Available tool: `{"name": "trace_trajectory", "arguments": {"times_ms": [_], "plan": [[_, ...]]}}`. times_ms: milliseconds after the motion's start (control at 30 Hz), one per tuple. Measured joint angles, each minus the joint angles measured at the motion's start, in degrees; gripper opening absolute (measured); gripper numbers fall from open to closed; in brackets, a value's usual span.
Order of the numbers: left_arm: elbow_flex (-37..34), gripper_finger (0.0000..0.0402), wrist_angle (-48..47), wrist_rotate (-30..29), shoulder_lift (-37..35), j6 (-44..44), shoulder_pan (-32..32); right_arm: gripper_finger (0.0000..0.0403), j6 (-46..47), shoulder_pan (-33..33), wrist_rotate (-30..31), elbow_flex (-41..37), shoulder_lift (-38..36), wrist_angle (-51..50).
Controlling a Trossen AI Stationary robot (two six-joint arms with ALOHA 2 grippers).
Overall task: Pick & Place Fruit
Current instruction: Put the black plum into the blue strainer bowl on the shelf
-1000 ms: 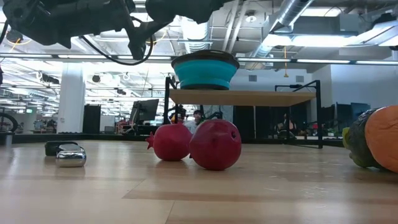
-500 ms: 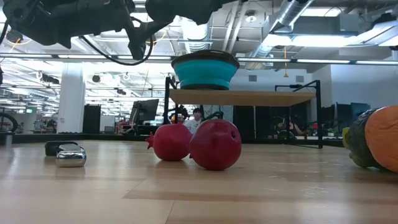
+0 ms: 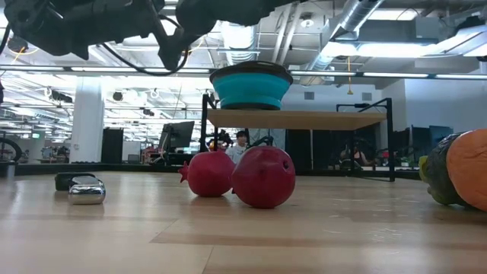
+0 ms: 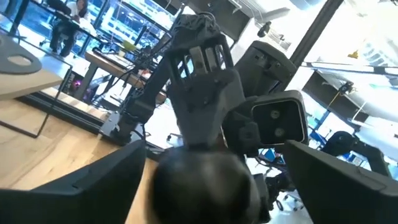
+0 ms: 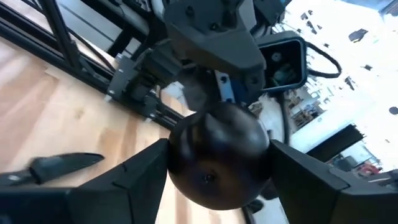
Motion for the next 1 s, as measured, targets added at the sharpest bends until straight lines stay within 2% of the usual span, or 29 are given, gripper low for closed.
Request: {"name": "trace_trajectory", "arguments": {"times_ms": [267, 433, 567, 700, 767, 833, 1000], "plan": [[0.1, 0.0394, -0.1, 2.6, -0.7, 6.4, 3.2, 0.0251, 9.5, 3.8, 1.0, 0.0, 0.0, -5.0], [0.1, 0.0384, -0.2, 3.4, -0.7, 12.5, 3.5, 0.0250, 20.1, 6.4, 8.6, 0.0, -0.8, -10.4], [0.1, 0.0374, -3.8, 4.1, -0.7, 16.2, 2.7, 0.0250, 28.1, 7.3, 14.9, 0.0, -5.7, -18.0], [0.1, 0.0367, -7.1, 4.1, -0.7, 18.4, 0.5, 0.0250, 36.1, 5.3, 15.8, 0.6, -13.1, -25.6], [0.1, 0.0363, -8.2, 4.1, -0.7, 19.2, -0.9, 0.0250, 40.4, 3.0, 14.5, 3.4, -16.1, -32.1], [0.0, 0.0360, -8.9, 4.1, -0.7, 19.5, -2.1, 0.0250, 43.8, -0.6, 10.2, 7.8, -17.3, -39.9], [0.0, 0.0353, -8.9, 4.1, -0.6, 19.5, -4.1, 0.0250, 48.7, -12.1, -1.9, 21.1, -12.6, -57.0]]}}
